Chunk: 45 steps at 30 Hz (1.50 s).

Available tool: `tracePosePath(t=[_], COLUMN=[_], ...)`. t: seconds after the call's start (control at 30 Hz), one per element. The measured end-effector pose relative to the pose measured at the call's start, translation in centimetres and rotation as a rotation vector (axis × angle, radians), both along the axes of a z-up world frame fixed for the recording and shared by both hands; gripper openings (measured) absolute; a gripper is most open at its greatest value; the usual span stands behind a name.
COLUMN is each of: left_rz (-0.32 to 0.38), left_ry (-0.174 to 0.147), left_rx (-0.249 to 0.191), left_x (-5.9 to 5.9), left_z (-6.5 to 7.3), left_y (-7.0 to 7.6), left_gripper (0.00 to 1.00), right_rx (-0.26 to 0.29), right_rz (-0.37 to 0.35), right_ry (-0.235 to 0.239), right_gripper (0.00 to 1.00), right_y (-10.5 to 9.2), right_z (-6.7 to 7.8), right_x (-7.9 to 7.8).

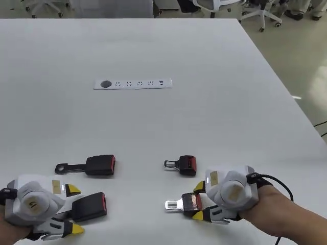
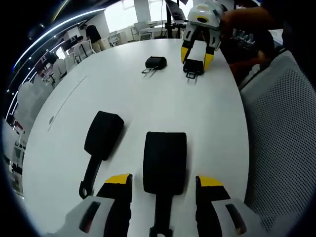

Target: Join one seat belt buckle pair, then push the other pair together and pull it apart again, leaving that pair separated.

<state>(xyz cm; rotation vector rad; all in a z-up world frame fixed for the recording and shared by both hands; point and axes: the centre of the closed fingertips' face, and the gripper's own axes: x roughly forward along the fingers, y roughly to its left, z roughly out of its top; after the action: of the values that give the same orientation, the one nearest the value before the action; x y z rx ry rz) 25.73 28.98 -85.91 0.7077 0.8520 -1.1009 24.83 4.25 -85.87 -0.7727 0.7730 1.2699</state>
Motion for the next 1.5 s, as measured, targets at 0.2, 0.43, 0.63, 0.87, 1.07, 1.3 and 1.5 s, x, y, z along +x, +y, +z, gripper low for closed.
tracePosePath(t=[0.2,0.43,0.63,0.87,1.07,1.3,1.5], left_rz=[-0.02,-0.08,-0.135,-0.193,-0.211,-0.215,-0.214], left_ry=[0.024,0.055,0.07,0.096,0.103,0.102,0.099], left_rx=[-0.011,-0.014,0.013,0.037,0.069,0.063,0.058], left_x=[0.0,0.0,-0.3,-0.3,-0.5,-0.6,-0.5], left_z=[-0.2,-0.4,-0.1,-0.1,0.0,0.1,0.1], left_y=[0.0,-0.4,-0.8,-1.0,-1.2,-1.3,-1.3], left_gripper=[0.43,0.33,0.33,0.33,0.33,0.33,0.33], right_rx=[-0.022,-0.014,-0.041,-0.036,-0.037,-0.027,-0.026], right_rz=[0.018,0.006,0.017,0.0,0.015,0.017,0.018], right_ry=[-0.003,0.046,0.064,0.071,0.068,0.068,0.07], right_gripper=[0.37,0.35,0.34,0.34,0.34,0.34,0.34], right_y=[-0.1,-0.1,0.0,-0.1,0.0,0.0,0.0], right_z=[-0.4,-0.7,-0.8,-0.8,-0.8,-0.8,-0.8], right_x=[0.0,0.3,0.2,0.3,0.3,0.3,0.3])
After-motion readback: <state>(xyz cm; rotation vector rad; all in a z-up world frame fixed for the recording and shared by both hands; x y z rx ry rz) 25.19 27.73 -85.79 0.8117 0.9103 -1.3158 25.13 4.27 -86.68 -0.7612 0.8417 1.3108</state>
